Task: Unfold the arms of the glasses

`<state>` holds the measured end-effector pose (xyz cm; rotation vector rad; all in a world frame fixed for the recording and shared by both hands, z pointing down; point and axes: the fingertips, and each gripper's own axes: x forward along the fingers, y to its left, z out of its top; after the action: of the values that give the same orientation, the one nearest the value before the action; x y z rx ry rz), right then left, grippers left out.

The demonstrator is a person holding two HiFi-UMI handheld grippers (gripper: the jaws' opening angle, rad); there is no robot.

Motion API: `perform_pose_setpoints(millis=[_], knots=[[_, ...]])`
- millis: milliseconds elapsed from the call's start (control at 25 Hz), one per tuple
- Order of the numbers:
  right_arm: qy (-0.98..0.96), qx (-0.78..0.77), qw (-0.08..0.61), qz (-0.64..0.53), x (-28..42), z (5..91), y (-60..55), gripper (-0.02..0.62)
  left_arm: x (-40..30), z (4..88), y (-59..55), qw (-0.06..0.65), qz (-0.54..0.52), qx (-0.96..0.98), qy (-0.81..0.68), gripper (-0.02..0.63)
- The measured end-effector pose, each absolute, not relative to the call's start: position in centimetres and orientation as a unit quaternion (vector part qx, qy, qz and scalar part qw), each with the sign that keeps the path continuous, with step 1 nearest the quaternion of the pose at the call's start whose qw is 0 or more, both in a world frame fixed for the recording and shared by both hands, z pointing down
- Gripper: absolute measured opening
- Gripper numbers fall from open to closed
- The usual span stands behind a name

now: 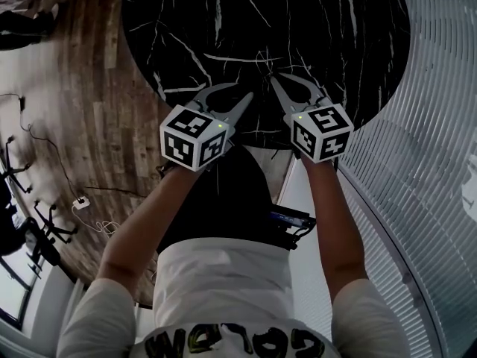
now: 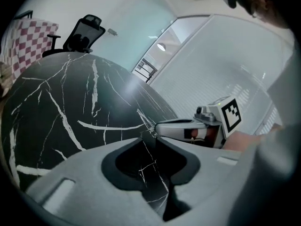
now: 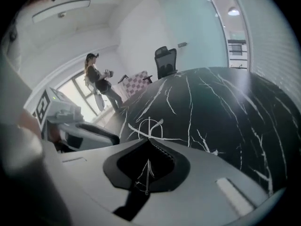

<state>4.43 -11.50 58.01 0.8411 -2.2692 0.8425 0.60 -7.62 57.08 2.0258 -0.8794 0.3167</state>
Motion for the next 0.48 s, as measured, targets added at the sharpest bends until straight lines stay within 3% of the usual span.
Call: perform_pose_setpoints(millis=[320,480], knots=[[-0.832,0.292,0.155,0.446,3.2,57.0,-10.5,0.005,1.8,57.4,-8.2,0.49,0.095,0.804,-0.323,0.084],[-0.82,0.282,0.122,0.483,2.9,57.2,-10.0,0.005,1.7,57.5,-8.5,0.508,0.077,0.796,-0.32,0.083]])
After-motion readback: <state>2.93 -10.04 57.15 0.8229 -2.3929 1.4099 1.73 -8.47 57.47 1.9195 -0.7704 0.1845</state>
